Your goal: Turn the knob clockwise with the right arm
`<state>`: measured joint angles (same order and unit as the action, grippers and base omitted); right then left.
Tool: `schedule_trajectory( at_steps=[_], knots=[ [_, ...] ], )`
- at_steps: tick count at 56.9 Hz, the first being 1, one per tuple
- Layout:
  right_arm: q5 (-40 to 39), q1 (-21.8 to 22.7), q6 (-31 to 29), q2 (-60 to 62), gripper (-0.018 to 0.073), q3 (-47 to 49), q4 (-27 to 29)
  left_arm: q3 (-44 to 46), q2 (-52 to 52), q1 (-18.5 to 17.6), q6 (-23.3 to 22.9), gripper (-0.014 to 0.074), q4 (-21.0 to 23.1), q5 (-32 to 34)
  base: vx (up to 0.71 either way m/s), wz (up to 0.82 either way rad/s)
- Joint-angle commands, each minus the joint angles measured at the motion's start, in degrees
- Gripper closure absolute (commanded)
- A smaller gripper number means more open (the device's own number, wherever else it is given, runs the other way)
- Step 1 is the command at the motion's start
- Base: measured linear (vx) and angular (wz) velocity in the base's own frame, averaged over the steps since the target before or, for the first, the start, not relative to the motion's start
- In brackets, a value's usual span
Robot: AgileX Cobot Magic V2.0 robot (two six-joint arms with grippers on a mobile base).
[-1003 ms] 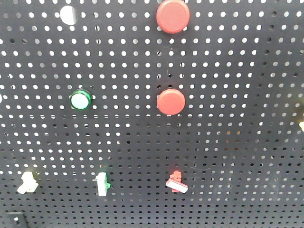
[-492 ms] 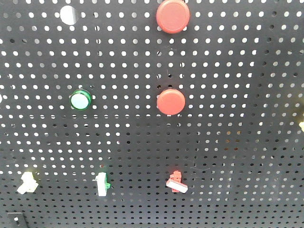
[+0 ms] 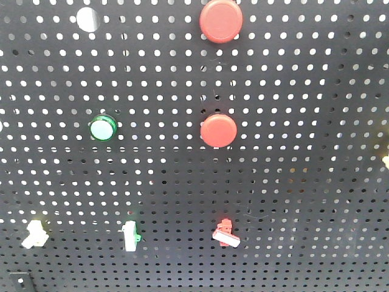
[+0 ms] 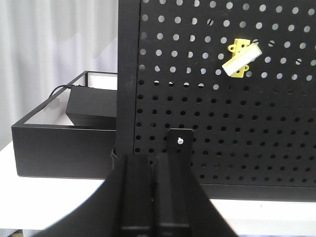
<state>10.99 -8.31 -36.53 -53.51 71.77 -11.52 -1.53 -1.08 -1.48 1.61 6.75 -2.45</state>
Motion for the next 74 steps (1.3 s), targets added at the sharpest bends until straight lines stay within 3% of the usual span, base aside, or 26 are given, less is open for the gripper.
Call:
schedule_trajectory(
  at_steps=[1,11,36,43,64,74],
  knots=[
    [-4.41,2.34,2.13,0.6,0.0358,1.61,-0.69,-0.75,0.01,0.11,-0.55,0.0603,0.45,4.7,0.0,0.0],
    [-4.55,3.2,6.32,0.47,0.0351,1.61,-0.69,-0.75,0.01,0.11,-0.55,0.0603,0.45,4.7,0.0,0.0],
    [-2.31,3.22,6.14,3.87,0.0337,1.61,-0.44,-0.75,0.01,0.11,-0.55,0.0603,0.45,4.7,0.0,0.0],
    [-1.03,3.22,6.14,4.59,0.0333,1.61,2.13,-0.75,0.01,0.11,-0.55,0.0603,0.45,4.7,0.0,0.0],
    [-3.72,3.17,5.83,2.61,0.033,1.61,3.65,-0.75,0.01,0.11,-0.55,0.0603,0.45,4.7,0.0,0.0],
    [-4.13,0.29,4.66,1.54,0.033,1.61,3.2,-0.75,0.01,0.11,-0.55,0.0603,0.45,4.7,0.0,0.0]
  ],
)
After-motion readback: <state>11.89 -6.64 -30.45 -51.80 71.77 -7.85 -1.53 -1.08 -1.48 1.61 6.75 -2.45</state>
